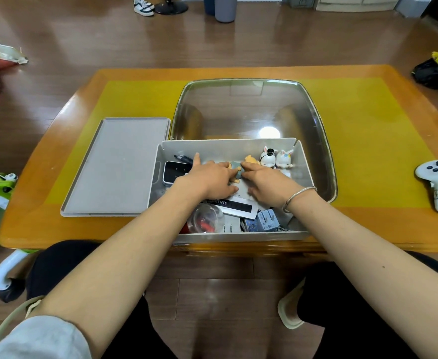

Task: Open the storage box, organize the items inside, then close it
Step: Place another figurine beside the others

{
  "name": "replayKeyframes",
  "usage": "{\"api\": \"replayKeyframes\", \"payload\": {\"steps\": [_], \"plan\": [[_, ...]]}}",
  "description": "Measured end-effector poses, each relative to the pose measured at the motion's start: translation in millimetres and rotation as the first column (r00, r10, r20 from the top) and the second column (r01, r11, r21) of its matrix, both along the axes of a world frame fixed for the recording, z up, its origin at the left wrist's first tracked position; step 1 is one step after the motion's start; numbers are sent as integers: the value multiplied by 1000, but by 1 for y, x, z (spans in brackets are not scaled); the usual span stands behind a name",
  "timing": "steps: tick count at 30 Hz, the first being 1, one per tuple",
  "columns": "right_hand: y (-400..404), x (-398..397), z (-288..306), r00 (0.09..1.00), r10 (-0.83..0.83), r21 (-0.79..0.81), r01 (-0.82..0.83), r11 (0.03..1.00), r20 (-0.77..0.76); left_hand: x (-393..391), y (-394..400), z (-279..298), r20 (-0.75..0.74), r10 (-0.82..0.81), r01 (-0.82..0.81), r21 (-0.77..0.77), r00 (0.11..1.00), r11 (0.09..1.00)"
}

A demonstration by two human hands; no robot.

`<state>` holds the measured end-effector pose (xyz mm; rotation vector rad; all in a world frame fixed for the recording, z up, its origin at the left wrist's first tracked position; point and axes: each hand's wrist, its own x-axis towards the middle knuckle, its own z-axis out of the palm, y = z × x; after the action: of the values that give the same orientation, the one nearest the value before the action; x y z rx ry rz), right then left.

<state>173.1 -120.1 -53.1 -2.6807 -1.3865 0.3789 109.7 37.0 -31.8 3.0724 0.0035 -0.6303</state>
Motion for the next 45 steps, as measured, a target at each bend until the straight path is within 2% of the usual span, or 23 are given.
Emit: {"api": "replayKeyframes", "payload": {"steps": [4, 8, 10, 13, 17, 21, 29, 32, 35, 40, 45], "plan": [[-3, -1, 3, 1000, -16, 66, 17, 998, -13, -1, -1, -1, 15, 21, -21, -7, 1000, 1000], [-8, 6, 11, 980, -176, 243, 150, 958, 90, -2, -1, -3, 151, 105, -90, -104, 983, 991], [-5, 10, 12, 965, -187, 220, 145, 965, 185, 0, -1, -5, 197, 138, -119, -107, 971, 987], [5, 14, 10, 939, -128, 105, 99, 990, 321, 3, 0, -6, 228, 165, -150, -81, 959, 985], [18, 17, 4, 912, -77, 21, 75, 997, 402, 3, 5, -8, 225, 129, -127, -21, 966, 992], [24, 18, 0, 901, -96, 35, 89, 995, 424, 0, 11, -10, 209, 107, -114, 24, 972, 993], [22, 17, 2, 917, -122, 52, 111, 992, 380, -1, 8, -10, 232, 134, -125, -50, 963, 991], [10, 24, 20, 912, -205, 194, 143, 971, 356, 3, 7, -9, 308, 150, -136, -68, 939, 988], [-15, 38, 39, 864, -330, 318, 212, 924, 380, 8, 3, -7, 384, 148, -130, -73, 911, 989], [-43, 48, 47, 839, -374, 190, 324, 927, 395, 19, -7, -11, 357, 99, -90, -41, 929, 995], [-44, 47, 39, 842, -343, 84, 340, 937, 417, 24, -9, -14, 324, 88, -74, -54, 942, 996]]}}
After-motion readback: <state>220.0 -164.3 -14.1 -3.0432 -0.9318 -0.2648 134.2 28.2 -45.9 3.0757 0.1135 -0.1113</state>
